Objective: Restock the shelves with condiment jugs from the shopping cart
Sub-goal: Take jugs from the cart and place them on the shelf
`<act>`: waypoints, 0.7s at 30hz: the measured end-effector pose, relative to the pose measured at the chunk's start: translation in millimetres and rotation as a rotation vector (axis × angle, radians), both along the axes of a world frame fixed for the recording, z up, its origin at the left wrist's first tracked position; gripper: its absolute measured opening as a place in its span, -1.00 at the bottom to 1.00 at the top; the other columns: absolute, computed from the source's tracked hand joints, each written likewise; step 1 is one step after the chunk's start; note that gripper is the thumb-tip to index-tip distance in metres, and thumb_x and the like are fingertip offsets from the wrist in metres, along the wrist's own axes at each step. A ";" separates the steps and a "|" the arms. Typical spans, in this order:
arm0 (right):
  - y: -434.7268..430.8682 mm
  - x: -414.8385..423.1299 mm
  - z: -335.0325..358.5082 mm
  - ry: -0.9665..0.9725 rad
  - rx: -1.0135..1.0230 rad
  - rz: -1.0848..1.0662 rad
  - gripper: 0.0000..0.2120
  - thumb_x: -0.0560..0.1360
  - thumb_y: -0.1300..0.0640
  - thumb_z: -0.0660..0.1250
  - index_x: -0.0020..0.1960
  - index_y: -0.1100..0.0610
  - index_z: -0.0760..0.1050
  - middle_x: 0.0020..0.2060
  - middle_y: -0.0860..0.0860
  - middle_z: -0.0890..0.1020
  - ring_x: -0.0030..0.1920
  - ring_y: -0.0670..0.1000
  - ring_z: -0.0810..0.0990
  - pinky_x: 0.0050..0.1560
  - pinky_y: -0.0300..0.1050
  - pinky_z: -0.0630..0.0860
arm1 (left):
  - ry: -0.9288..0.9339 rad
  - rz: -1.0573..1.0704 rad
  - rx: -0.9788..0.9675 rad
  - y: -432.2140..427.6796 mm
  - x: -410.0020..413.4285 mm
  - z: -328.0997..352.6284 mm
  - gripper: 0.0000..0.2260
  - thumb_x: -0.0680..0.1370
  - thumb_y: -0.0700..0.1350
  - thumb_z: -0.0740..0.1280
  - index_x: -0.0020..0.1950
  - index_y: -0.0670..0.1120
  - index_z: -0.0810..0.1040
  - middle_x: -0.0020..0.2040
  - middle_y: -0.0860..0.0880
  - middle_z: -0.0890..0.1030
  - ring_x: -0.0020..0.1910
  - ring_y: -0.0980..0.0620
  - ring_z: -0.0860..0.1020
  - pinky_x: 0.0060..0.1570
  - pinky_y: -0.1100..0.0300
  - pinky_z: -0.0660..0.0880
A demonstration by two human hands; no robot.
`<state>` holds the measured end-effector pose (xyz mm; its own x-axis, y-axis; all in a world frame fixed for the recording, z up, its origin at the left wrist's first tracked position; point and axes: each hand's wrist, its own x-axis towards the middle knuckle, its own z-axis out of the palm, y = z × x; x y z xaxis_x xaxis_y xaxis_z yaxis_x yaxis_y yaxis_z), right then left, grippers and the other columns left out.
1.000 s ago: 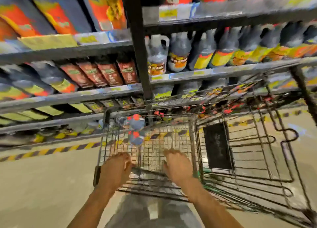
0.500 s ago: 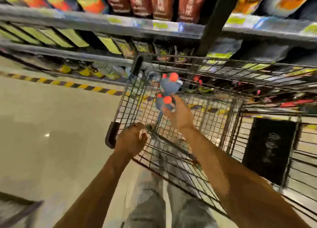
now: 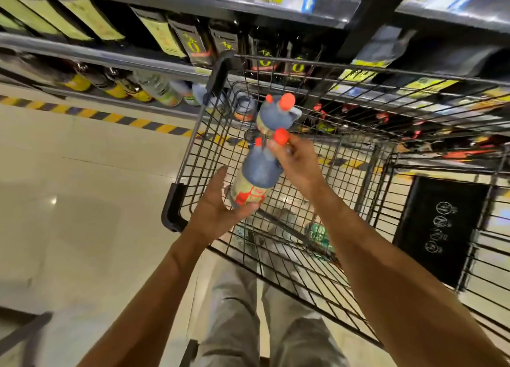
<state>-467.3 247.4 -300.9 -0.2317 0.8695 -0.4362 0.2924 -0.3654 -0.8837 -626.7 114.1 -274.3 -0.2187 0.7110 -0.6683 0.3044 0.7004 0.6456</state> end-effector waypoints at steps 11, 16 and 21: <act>-8.0 -14.5 5.4 0.171 -0.269 -0.016 -0.57 0.67 -0.09 0.23 -0.22 0.18 0.56 -0.37 0.03 0.55 -0.33 0.01 0.50 -0.25 -0.09 0.41 | -0.182 0.029 -0.026 24.0 -11.2 7.3 -0.38 0.19 0.10 0.62 0.19 0.05 0.52 0.00 0.03 0.70 -0.08 0.09 0.69 -0.12 0.13 0.63; 3.5 -8.1 -44.3 0.177 -0.401 -0.444 -0.79 0.58 0.16 0.43 0.15 0.11 0.45 -0.08 0.06 0.60 -0.14 0.02 0.60 -0.18 -0.12 0.52 | -0.195 0.155 -0.061 17.7 -9.0 -11.4 -0.53 0.38 -0.09 0.61 0.22 -0.01 0.52 -0.04 0.03 0.70 -0.16 0.16 0.69 -0.16 0.18 0.67; 36.7 -16.6 -110.6 -0.038 -0.166 -0.254 -0.12 0.22 0.01 0.68 0.41 0.14 0.33 0.18 0.00 0.59 0.14 0.01 0.63 0.15 0.00 0.63 | -0.213 0.316 -0.092 8.9 -5.7 -27.5 -0.71 0.40 -0.15 0.57 0.02 0.07 0.58 -0.21 0.13 0.72 -0.24 0.20 0.69 -0.34 0.38 0.55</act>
